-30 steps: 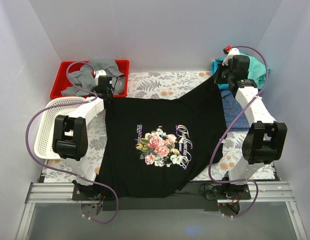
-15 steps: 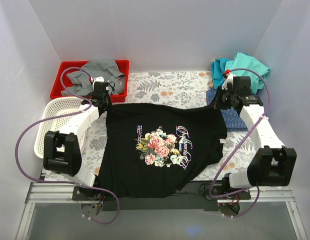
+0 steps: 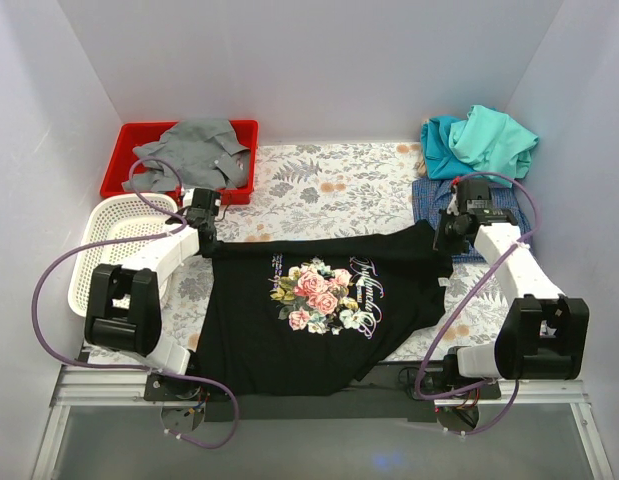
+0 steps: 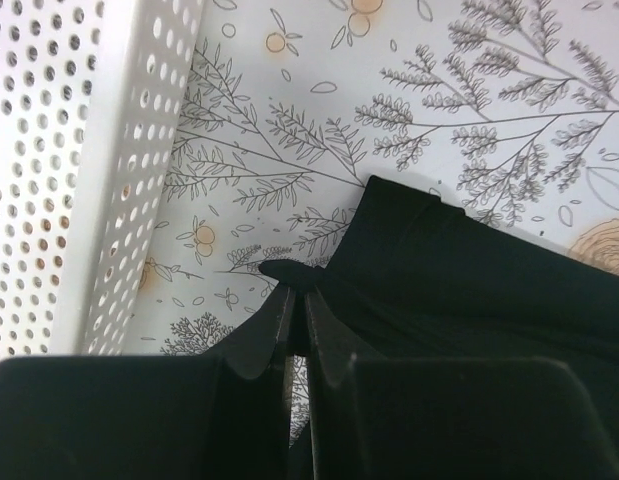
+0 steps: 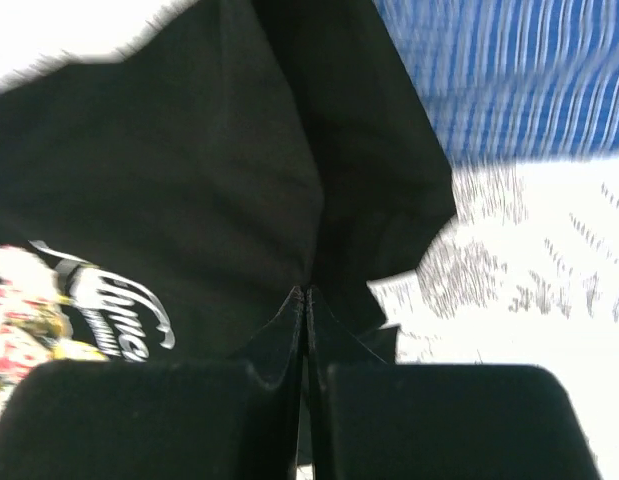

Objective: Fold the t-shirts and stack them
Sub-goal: Fold the tshirt

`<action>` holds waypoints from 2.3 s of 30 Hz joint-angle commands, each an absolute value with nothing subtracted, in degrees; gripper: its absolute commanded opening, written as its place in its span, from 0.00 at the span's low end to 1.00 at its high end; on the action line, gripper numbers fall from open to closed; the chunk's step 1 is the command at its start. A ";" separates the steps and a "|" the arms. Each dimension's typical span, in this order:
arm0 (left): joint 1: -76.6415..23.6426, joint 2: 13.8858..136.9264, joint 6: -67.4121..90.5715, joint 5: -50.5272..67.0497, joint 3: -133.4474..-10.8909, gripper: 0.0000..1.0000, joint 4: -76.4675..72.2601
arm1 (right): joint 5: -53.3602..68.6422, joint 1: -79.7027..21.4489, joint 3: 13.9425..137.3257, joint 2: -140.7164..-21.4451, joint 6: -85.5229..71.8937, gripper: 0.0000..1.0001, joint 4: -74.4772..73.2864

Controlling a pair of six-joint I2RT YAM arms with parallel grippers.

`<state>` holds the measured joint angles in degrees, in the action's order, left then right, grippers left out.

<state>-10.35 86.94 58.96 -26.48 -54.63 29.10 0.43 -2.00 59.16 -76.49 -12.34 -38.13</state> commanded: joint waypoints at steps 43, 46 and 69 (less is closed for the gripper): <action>-10.37 78.31 69.34 -14.75 -54.76 0.00 46.22 | -12.03 -2.72 57.30 -63.02 -20.30 0.01 -48.25; -10.37 78.31 71.10 -17.75 -53.79 0.00 46.67 | -14.58 -2.64 56.52 -61.96 -20.65 0.01 -49.04; -10.37 80.50 66.37 -13.04 -63.01 0.59 35.80 | -14.10 -2.64 63.37 -67.65 -16.26 0.40 -40.72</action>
